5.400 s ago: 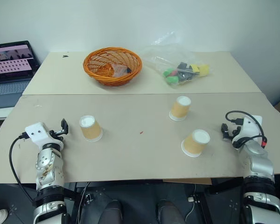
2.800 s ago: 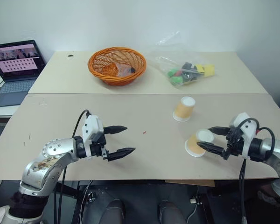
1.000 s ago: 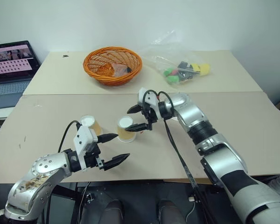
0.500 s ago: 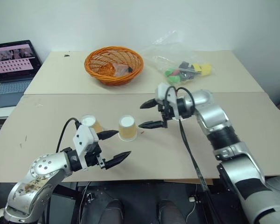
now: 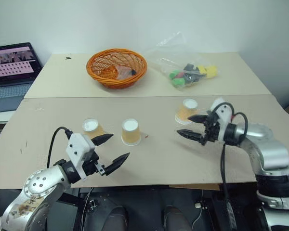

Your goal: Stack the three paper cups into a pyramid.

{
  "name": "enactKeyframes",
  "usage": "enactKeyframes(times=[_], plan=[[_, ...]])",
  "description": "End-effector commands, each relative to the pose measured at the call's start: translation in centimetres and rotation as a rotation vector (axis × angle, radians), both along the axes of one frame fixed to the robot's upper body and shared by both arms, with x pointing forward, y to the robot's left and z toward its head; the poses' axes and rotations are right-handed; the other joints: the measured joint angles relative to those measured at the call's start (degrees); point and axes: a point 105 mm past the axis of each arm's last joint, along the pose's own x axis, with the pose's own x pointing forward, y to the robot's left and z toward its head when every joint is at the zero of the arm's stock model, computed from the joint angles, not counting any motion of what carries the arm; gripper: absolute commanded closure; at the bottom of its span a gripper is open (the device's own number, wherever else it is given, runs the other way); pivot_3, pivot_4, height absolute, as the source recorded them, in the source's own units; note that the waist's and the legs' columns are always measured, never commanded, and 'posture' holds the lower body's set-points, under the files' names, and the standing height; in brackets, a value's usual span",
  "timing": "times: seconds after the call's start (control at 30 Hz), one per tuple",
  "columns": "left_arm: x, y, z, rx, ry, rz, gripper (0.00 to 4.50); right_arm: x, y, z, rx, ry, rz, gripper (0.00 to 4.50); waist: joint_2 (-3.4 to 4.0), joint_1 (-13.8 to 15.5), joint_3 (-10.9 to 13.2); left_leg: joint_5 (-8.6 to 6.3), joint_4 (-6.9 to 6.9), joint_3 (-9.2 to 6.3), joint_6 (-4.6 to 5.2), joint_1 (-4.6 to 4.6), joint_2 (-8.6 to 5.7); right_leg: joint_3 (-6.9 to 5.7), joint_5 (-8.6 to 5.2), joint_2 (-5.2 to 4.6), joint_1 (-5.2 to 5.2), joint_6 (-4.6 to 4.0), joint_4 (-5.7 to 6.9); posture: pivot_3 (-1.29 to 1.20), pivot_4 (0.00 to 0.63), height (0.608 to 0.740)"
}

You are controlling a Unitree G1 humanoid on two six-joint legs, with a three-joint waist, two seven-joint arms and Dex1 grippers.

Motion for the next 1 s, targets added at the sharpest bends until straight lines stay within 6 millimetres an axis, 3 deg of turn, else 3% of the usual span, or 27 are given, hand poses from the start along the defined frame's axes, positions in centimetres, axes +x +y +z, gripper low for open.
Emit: enactKeyframes(times=[0.03, 0.1, 0.17, 0.4, 1.0], plan=[[-0.2, -0.2, 1.5, -0.021, -0.072, -0.013, 0.00, 1.8, -2.5, 0.9, -0.047, -0.099, -0.183, 0.04, -0.01, -0.09, 0.00, 0.00, 0.00, 0.00, 0.00, 0.01, 0.01, 0.01, 0.00, 0.01, 0.00, 0.00, -0.01, 0.00, 0.150, 0.740], [0.0, -0.2, 1.7, -0.032, -0.085, -0.011, 0.00, 3.3, -3.6, 0.4, -0.065, -0.125, -0.295, 0.04, -0.01, -0.07, 0.00, 0.00, 0.00, 0.00, 0.00, 0.00, 0.01, 0.00, 0.00, 0.01, 0.00, 0.00, -0.05, 0.00, 0.150, 0.740], [0.1, -0.2, 1.6, -0.035, -0.081, -0.018, 0.00, 4.1, -3.4, 0.2, -0.044, -0.149, -0.336, 0.04, -0.01, -0.07, 0.00, 0.00, 0.00, 0.02, 0.00, -0.03, -0.01, 0.02, 0.00, 0.00, -0.01, 0.00, -0.05, 0.00, 0.150, 0.740], [0.3, -0.2, 1.3, -0.027, -0.068, -0.034, 0.00, 5.1, -0.7, 0.1, 0.004, -0.198, -0.317, 0.04, 0.00, -0.14, 0.00, 0.00, -0.04, 0.01, 0.00, -0.06, 0.01, 0.02, 0.00, 0.00, -0.04, 0.00, -0.05, 0.00, 0.150, 0.740], [0.4, -0.4, 1.5, -0.016, -0.064, -0.053, 0.00, 8.6, -1.1, 1.2, 0.078, -0.262, -0.406, 0.04, 0.00, -0.24, 0.00, 0.00, -0.04, 0.00, 0.00, -0.03, 0.02, 0.00, 0.01, 0.02, -0.03, -0.01, -0.04, 0.00, 0.150, 0.740]])
